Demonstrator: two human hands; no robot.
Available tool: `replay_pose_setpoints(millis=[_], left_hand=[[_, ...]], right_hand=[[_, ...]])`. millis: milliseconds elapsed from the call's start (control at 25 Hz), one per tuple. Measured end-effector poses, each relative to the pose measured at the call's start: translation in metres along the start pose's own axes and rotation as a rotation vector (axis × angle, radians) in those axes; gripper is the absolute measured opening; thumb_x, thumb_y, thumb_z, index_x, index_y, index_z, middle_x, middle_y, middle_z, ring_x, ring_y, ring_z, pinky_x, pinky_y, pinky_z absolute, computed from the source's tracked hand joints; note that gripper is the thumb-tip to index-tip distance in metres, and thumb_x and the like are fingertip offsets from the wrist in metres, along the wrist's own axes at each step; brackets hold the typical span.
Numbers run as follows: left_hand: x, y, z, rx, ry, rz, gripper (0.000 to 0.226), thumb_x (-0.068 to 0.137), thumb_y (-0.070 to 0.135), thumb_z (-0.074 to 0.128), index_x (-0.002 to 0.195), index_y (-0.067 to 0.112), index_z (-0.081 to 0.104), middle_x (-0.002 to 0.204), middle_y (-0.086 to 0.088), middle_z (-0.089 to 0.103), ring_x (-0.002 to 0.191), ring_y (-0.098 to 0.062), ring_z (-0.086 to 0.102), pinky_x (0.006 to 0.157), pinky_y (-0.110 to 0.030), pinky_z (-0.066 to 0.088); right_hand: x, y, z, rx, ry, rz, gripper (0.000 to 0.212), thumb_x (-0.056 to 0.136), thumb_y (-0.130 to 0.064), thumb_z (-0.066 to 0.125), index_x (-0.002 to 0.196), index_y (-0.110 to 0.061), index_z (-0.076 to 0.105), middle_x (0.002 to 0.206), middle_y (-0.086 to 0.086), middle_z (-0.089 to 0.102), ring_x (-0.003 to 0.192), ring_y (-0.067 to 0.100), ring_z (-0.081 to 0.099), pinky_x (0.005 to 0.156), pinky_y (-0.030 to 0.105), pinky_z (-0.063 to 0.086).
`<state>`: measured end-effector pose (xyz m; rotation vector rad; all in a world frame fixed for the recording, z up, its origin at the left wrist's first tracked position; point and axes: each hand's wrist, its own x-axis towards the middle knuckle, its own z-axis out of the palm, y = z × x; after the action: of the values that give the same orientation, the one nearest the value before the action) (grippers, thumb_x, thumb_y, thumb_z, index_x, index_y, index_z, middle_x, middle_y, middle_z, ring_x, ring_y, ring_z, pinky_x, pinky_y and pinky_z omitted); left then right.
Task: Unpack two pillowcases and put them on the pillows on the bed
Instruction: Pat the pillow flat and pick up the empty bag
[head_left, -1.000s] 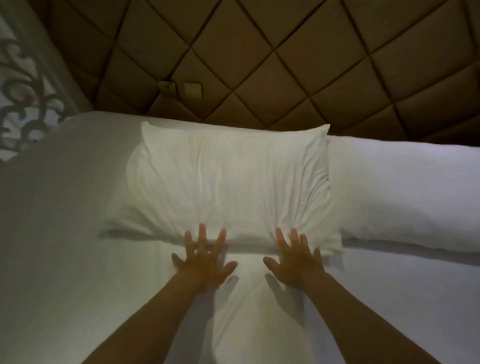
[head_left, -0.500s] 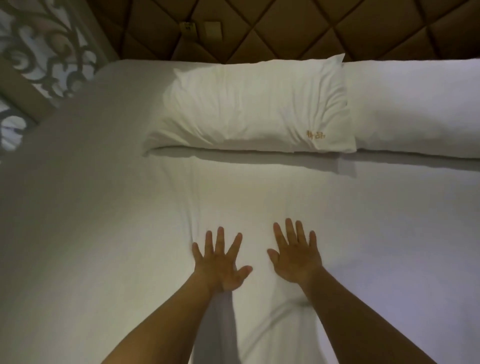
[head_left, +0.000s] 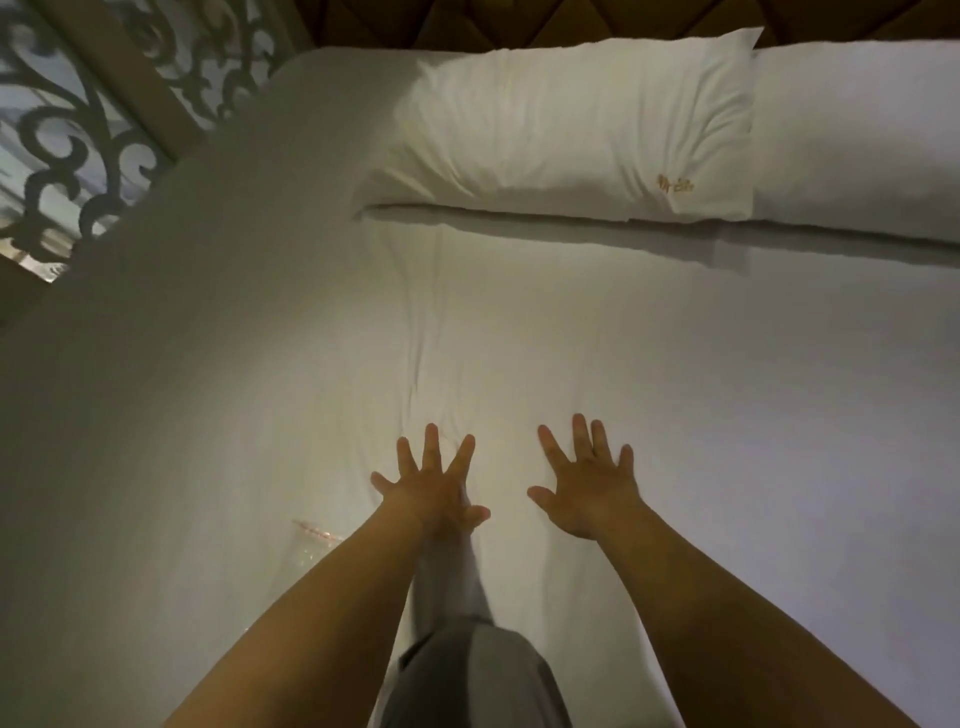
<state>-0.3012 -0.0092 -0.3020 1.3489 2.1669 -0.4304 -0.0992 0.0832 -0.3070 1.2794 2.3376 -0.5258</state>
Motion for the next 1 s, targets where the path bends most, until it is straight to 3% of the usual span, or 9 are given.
replay_pose_setpoints(millis=[80,160,600,800,920,1000], left_hand=[[-0.001,-0.005,0.021,0.061,0.079,0.010,0.112,0.064,0.097,0.033,0.144,0.048,-0.027,0.152,0.001,-0.043,0.138,-0.041,-0.036,0.106,-0.077,-0.005],[0.006,-0.009,0.035,0.084,0.115,0.020,0.108,0.064,0.098,0.022,0.141,0.046,-0.034,0.147,0.000,-0.049,0.135,-0.041,-0.040,0.105,-0.077,-0.008],[0.027,-0.019,0.052,0.086,0.215,0.065,0.103,0.055,0.099,-0.001,0.135,0.048,-0.041,0.143,0.001,-0.054,0.133,-0.039,-0.044,0.105,-0.074,-0.014],[0.005,-0.020,0.036,0.058,0.135,0.091,0.093,0.075,0.091,0.020,0.139,0.051,-0.034,0.151,0.001,-0.044,0.138,-0.037,-0.037,0.109,-0.070,-0.013],[-0.031,-0.038,0.003,0.129,0.059,0.162,0.097,0.078,0.084,0.039,0.148,0.046,-0.016,0.162,-0.003,-0.020,0.148,-0.039,-0.014,0.114,-0.069,0.001],[-0.051,-0.062,-0.012,0.154,0.122,0.058,0.106,0.069,0.086,0.050,0.148,0.043,-0.005,0.163,-0.007,-0.001,0.148,-0.043,0.003,0.110,-0.072,0.011]], right_hand=[[0.000,0.002,0.015,-0.016,0.066,-0.012,0.080,0.088,-0.077,0.011,0.148,-0.039,-0.026,0.158,0.007,-0.032,0.145,0.034,-0.026,0.116,0.063,-0.006],[0.004,0.002,0.030,-0.018,0.137,-0.004,0.079,0.087,-0.079,0.004,0.146,-0.039,-0.030,0.155,0.006,-0.037,0.143,0.033,-0.031,0.114,0.063,-0.011],[0.008,-0.001,0.043,-0.040,0.195,0.016,0.076,0.087,-0.076,-0.005,0.145,-0.036,-0.034,0.152,0.008,-0.041,0.140,0.033,-0.037,0.111,0.063,-0.017],[-0.018,-0.010,0.053,0.001,0.148,-0.003,0.073,0.090,-0.072,-0.003,0.146,-0.035,-0.032,0.153,0.005,-0.039,0.140,0.030,-0.037,0.114,0.059,-0.017],[-0.029,-0.015,0.053,0.038,0.105,0.004,0.072,0.090,-0.071,-0.003,0.147,-0.036,-0.031,0.155,0.004,-0.037,0.142,0.029,-0.035,0.115,0.057,-0.016],[-0.028,-0.016,0.053,0.021,0.080,0.023,0.072,0.089,-0.070,-0.004,0.147,-0.036,-0.031,0.154,0.004,-0.038,0.143,0.029,-0.033,0.115,0.057,-0.016]])
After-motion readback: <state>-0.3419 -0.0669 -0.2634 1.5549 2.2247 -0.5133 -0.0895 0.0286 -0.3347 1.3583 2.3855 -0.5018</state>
